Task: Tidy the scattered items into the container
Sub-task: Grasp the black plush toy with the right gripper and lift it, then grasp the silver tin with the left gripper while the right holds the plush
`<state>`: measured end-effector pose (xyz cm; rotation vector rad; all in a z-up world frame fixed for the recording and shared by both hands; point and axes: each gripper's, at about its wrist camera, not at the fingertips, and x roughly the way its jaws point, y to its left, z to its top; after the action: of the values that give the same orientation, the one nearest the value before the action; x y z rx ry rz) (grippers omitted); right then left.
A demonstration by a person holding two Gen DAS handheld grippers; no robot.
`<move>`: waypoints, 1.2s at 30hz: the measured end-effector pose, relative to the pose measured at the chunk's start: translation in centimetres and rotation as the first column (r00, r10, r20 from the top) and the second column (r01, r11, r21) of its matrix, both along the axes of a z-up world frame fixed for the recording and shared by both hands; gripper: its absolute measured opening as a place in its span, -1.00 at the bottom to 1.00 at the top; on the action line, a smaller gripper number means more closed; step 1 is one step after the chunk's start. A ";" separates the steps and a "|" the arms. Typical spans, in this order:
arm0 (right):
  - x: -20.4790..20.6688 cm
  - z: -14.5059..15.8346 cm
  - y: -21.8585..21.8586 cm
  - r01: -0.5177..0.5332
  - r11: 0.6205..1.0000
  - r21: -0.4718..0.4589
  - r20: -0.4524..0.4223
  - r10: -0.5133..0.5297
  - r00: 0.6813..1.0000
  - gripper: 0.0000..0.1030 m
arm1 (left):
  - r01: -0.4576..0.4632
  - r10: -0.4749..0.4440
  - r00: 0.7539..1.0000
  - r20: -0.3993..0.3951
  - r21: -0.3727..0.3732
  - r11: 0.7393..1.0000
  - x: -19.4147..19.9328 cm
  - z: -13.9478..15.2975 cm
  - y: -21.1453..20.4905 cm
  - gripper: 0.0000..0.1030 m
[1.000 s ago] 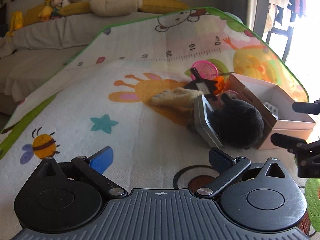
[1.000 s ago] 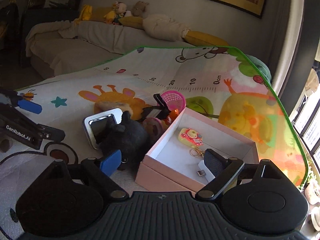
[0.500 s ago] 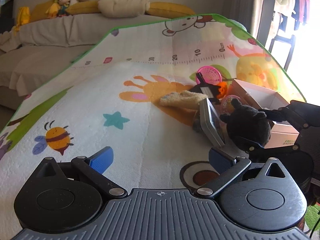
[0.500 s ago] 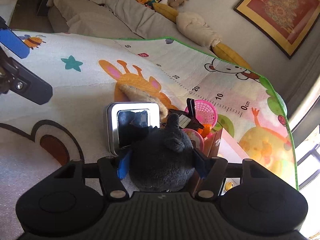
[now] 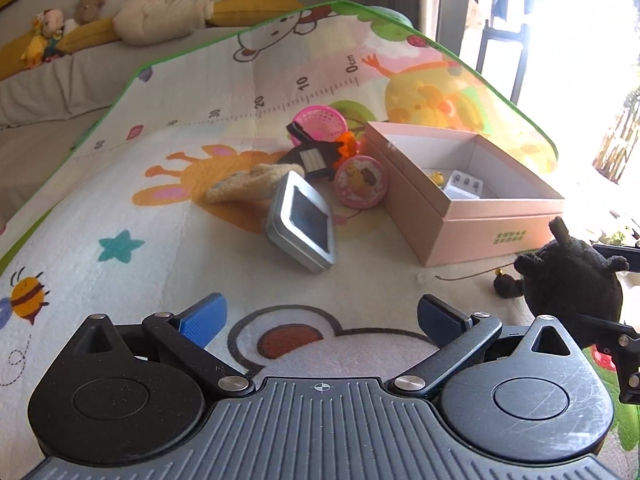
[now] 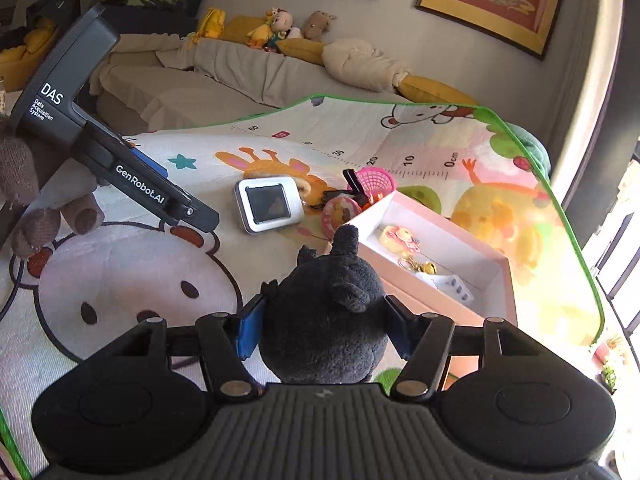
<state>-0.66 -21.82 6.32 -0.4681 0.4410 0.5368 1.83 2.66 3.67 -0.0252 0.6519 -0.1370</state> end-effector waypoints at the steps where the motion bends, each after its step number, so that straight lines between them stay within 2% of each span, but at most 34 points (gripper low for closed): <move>1: 0.1 -0.4 -0.9 0.031 1.000 0.005 -0.008 -0.031 0.999 0.27 | 0.012 -0.012 1.000 -0.002 0.011 1.000 0.0 -0.1 -0.5 1.00; 8: 0.2 -1.8 -3.4 0.154 0.987 0.046 -0.031 -0.152 0.988 0.64 | 0.023 -0.022 1.000 -0.022 0.062 0.998 1.0 -0.6 -2.3 1.00; 11: -0.2 -1.9 -3.8 0.195 0.975 0.109 -0.027 -0.193 0.981 0.67 | -0.013 0.014 1.000 -0.006 0.090 0.996 2.4 -0.8 -2.2 1.00; 12: -0.4 -1.6 -4.0 0.197 0.970 0.145 -0.015 -0.197 0.980 0.69 | -0.032 0.031 1.000 0.003 0.097 0.995 3.1 -0.8 -2.0 1.00; 16: -2.0 -0.7 -4.0 0.168 0.948 0.271 0.040 -0.186 0.982 0.94 | -0.112 0.108 0.993 0.053 0.097 0.989 6.0 -0.7 -1.0 1.00; 19: -2.1 -1.1 -3.5 0.153 0.949 0.276 0.031 -0.168 0.985 0.95 | -0.139 0.137 0.989 0.050 0.049 0.989 8.3 -0.6 -0.4 0.97; 20: -2.1 -1.4 -3.3 0.161 0.948 0.273 0.021 -0.173 0.985 0.95 | -0.144 0.142 0.989 0.045 0.037 0.989 8.9 -0.6 -0.3 0.91; 22: -1.9 -1.6 -3.4 0.173 0.945 0.276 -0.008 -0.178 0.984 0.95 | -0.153 0.152 0.988 0.030 0.033 0.988 9.8 -0.8 -0.1 0.13; 25: -1.8 -1.8 -3.8 0.193 0.941 0.279 -0.023 -0.194 0.981 0.95 | -0.157 0.156 0.988 0.019 0.024 0.987 10.2 -1.3 0.2 0.02; 26: -1.8 -1.8 -3.9 0.198 0.940 0.277 -0.023 -0.200 0.980 0.95 | -0.147 0.146 0.989 0.023 0.027 0.989 10.0 -1.3 0.1 -0.03; 28: -1.9 -2.0 -4.1 0.209 0.939 0.273 -0.027 -0.210 0.977 0.95 | -0.112 0.112 0.993 0.022 0.027 0.993 9.2 -1.1 0.1 -0.26; 30: -1.9 -2.2 -4.2 0.216 0.938 0.271 -0.036 -0.214 0.976 0.95 | -0.072 0.072 0.997 0.002 0.007 0.997 8.2 -0.8 -0.1 -0.31; 33: -1.8 -2.6 -4.2 0.225 0.938 0.264 -0.048 -0.220 0.974 0.95 | -0.003 -0.001 0.998 -0.055 -0.078 0.997 6.0 -0.2 -0.1 -0.44; 36: -1.8 -2.7 -4.1 0.225 0.940 0.256 -0.049 -0.219 0.974 0.95 | 0.074 -0.091 0.991 -0.101 -0.159 0.985 3.1 0.2 -0.5 -0.54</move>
<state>-2.42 -25.87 3.64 -0.1571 0.4292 0.3736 4.89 2.20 3.87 -0.1564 0.7495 -0.2676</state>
